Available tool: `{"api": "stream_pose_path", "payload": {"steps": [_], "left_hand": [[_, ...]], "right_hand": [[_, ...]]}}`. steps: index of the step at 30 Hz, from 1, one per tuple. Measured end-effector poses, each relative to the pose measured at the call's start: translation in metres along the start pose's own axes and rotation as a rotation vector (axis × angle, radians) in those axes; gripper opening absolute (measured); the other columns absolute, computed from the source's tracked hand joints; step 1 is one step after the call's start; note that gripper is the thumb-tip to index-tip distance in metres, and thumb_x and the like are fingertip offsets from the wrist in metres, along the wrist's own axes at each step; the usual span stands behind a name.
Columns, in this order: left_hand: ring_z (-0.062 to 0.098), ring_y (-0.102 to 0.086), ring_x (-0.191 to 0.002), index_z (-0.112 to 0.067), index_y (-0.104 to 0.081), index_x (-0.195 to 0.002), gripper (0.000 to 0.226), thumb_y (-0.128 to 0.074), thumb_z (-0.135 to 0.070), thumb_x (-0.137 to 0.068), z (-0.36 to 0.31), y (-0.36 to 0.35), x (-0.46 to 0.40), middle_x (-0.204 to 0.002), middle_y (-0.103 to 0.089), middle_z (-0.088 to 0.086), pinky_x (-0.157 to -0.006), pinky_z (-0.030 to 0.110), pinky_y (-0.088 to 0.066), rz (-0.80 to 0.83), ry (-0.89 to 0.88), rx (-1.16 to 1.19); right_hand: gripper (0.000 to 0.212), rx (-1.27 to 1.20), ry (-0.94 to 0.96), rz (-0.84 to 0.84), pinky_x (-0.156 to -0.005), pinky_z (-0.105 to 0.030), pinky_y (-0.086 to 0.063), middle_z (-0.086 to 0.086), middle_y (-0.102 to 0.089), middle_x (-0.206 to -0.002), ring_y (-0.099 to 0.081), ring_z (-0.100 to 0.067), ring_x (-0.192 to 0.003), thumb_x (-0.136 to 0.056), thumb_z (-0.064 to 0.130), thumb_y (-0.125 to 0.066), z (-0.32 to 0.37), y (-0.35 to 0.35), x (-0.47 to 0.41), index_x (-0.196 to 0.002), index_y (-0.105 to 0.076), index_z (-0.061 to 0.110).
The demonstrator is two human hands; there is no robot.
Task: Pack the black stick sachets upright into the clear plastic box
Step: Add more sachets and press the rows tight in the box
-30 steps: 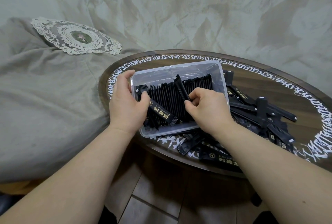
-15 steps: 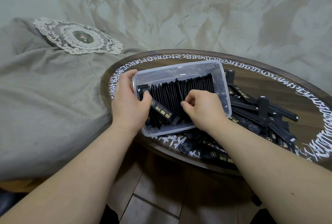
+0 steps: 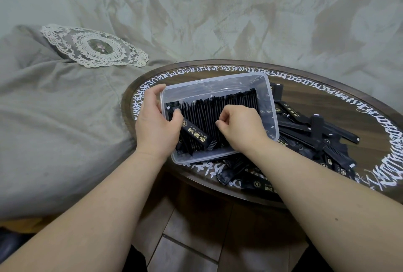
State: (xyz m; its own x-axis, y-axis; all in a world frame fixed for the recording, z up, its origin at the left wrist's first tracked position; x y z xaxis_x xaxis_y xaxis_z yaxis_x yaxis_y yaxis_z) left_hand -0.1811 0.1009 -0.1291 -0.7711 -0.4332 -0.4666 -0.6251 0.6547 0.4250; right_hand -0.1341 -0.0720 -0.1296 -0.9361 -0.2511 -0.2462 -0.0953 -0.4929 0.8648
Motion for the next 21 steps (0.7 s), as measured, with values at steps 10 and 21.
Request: {"api": "stream_pose_path", "payload": {"steps": [10,21], "left_hand": [[0.025,-0.060,-0.098,-0.026,-0.044,-0.126,0.047,-0.062,-0.017,-0.083,-0.003,-0.003,0.001,-0.113,-0.063,0.006,-0.088,0.037,-0.046,-0.010,0.008,-0.021],[0.021,-0.054,-0.113,-0.022,-0.039,-0.134,0.054,-0.062,-0.020,-0.085,-0.009,0.002,0.002,-0.125,-0.056,0.003,-0.096,0.034,-0.043,0.037,-0.026,-0.117]], "right_hand": [[0.031,0.044,0.199,0.078,-0.074,-0.034,-0.047,0.004,-0.052,-0.088,-0.056,-0.022,-0.084,-0.078,0.047,-0.069,0.024,-0.007,0.007,-0.088,-0.054,0.022],[0.020,0.071,0.163,0.051,-0.073,-0.033,-0.050,-0.002,-0.068,-0.085,-0.060,-0.025,-0.086,-0.090,0.030,-0.053,0.023,0.013,0.017,-0.093,-0.067,0.016]]}}
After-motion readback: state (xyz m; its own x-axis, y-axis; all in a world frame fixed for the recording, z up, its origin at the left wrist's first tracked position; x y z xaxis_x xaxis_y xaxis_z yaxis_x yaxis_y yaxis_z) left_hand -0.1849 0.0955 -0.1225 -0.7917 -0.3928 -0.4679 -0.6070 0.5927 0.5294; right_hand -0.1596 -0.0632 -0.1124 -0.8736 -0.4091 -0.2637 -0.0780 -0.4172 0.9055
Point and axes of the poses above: each hand's wrist, its own x-axis away from the middle knuckle, its own y-axis out of the back of the hand, z = x × y, the point moved 1 cm from there along -x, towards the middle knuckle
